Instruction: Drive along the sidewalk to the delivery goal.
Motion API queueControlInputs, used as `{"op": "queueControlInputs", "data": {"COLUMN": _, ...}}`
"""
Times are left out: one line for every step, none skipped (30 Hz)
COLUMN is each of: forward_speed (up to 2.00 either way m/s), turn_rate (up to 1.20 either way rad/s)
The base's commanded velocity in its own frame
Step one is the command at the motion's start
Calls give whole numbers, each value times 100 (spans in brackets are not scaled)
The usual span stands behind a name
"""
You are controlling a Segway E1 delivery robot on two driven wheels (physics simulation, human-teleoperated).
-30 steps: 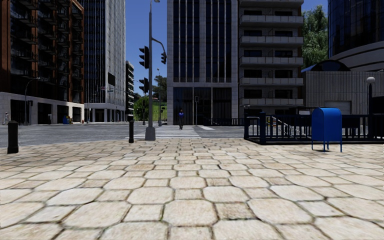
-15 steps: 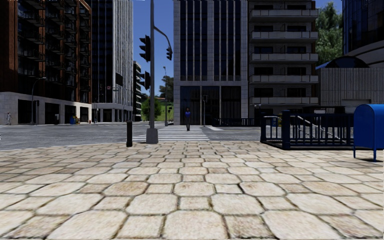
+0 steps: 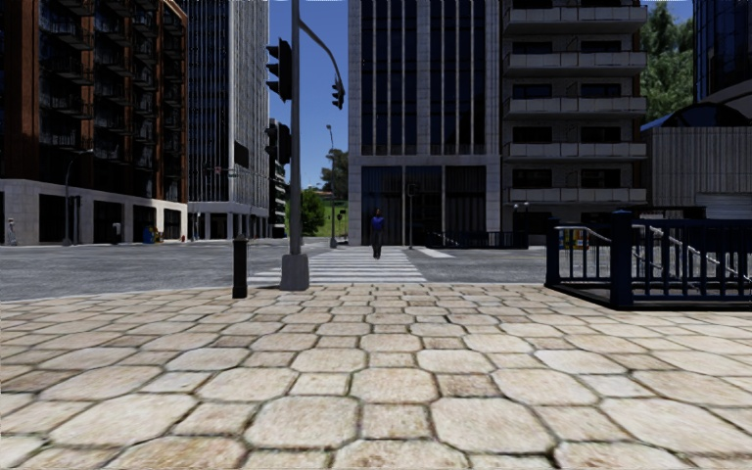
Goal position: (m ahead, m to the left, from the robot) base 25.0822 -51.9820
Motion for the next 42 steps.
{"op": "queueControlInputs", "data": {"forward_speed": 200, "turn_rate": 0}}
{"op": "queueControlInputs", "data": {"forward_speed": 200, "turn_rate": 0}}
{"op": "queueControlInputs", "data": {"forward_speed": 200, "turn_rate": 0}}
{"op": "queueControlInputs", "data": {"forward_speed": 200, "turn_rate": 0}}
{"op": "queueControlInputs", "data": {"forward_speed": 200, "turn_rate": 0}}
{"op": "queueControlInputs", "data": {"forward_speed": 200, "turn_rate": 0}}
{"op": "queueControlInputs", "data": {"forward_speed": 200, "turn_rate": 0}}
{"op": "queueControlInputs", "data": {"forward_speed": 200, "turn_rate": 0}}
{"op": "queueControlInputs", "data": {"forward_speed": 200, "turn_rate": 0}}
{"op": "queueControlInputs", "data": {"forward_speed": 200, "turn_rate": 0}}
{"op": "queueControlInputs", "data": {"forward_speed": 200, "turn_rate": 0}}
{"op": "queueControlInputs", "data": {"forward_speed": 200, "turn_rate": 0}}
{"op": "queueControlInputs", "data": {"forward_speed": 200, "turn_rate": 0}}
{"op": "queueControlInputs", "data": {"forward_speed": 200, "turn_rate": 0}}
{"op": "queueControlInputs", "data": {"forward_speed": 200, "turn_rate": 0}}
{"op": "queueControlInputs", "data": {"forward_speed": 200, "turn_rate": 0}}
{"op": "queueControlInputs", "data": {"forward_speed": 200, "turn_rate": 0}}
{"op": "queueControlInputs", "data": {"forward_speed": 200, "turn_rate": 0}}
{"op": "queueControlInputs", "data": {"forward_speed": 200, "turn_rate": 0}}
{"op": "queueControlInputs", "data": {"forward_speed": 200, "turn_rate": 0}}
{"op": "queueControlInputs", "data": {"forward_speed": 200, "turn_rate": 0}}
{"op": "queueControlInputs", "data": {"forward_speed": 200, "turn_rate": 0}}
{"op": "queueControlInputs", "data": {"forward_speed": 200, "turn_rate": 0}}
{"op": "queueControlInputs", "data": {"forward_speed": 200, "turn_rate": 0}}
{"op": "queueControlInputs", "data": {"forward_speed": 200, "turn_rate": 0}}
{"op": "queueControlInputs", "data": {"forward_speed": 200, "turn_rate": 0}}
{"op": "queueControlInputs", "data": {"forward_speed": 200, "turn_rate": 0}}
{"op": "queueControlInputs", "data": {"forward_speed": 200, "turn_rate": 0}}
{"op": "queueControlInputs", "data": {"forward_speed": 200, "turn_rate": 0}}
{"op": "queueControlInputs", "data": {"forward_speed": 200, "turn_rate": 0}}
{"op": "queueControlInputs", "data": {"forward_speed": 200, "turn_rate": 0}}
{"op": "queueControlInputs", "data": {"forward_speed": 200, "turn_rate": 0}}
{"op": "queueControlInputs", "data": {"forward_speed": 200, "turn_rate": 0}}
{"op": "queueControlInputs", "data": {"forward_speed": 200, "turn_rate": 0}}
{"op": "queueControlInputs", "data": {"forward_speed": 200, "turn_rate": 0}}
{"op": "queueControlInputs", "data": {"forward_speed": 200, "turn_rate": 0}}
{"op": "queueControlInputs", "data": {"forward_speed": 200, "turn_rate": 0}}
{"op": "queueControlInputs", "data": {"forward_speed": 200, "turn_rate": 0}}
{"op": "queueControlInputs", "data": {"forward_speed": 200, "turn_rate": 0}}
{"op": "queueControlInputs", "data": {"forward_speed": 200, "turn_rate": 0}}
{"op": "queueControlInputs", "data": {"forward_speed": 200, "turn_rate": 0}}
{"op": "queueControlInputs", "data": {"forward_speed": 200, "turn_rate": -3}}
